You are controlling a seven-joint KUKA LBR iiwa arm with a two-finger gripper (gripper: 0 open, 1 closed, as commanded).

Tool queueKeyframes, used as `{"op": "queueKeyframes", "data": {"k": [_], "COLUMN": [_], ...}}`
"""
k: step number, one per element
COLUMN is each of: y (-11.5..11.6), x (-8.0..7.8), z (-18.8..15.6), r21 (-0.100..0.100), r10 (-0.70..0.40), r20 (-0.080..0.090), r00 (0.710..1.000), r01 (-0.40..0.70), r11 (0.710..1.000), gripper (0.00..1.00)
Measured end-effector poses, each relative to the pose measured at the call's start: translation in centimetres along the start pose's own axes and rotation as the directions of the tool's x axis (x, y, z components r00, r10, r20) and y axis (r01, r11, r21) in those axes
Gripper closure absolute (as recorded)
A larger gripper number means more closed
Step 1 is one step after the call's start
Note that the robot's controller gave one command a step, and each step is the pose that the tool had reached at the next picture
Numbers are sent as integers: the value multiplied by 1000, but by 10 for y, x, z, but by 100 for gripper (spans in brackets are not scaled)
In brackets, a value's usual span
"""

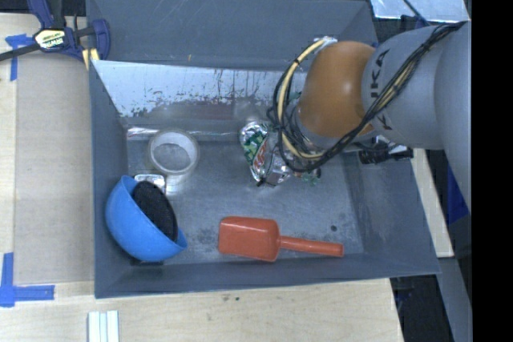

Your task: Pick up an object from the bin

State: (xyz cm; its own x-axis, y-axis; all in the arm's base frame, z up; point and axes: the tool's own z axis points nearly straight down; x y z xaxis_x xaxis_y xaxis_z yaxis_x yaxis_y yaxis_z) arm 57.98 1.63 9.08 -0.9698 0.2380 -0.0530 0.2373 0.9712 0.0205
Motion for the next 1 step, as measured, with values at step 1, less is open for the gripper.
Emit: {"op": "queueKeyframes", "data": {"k": [1], "y": [-4], "x": [2], "z": [-12], "r21": [10], "r10": [-3], "r20": [-8], "r00": [1000], "r01": [3], "r11": [1000], "gripper": [100]}}
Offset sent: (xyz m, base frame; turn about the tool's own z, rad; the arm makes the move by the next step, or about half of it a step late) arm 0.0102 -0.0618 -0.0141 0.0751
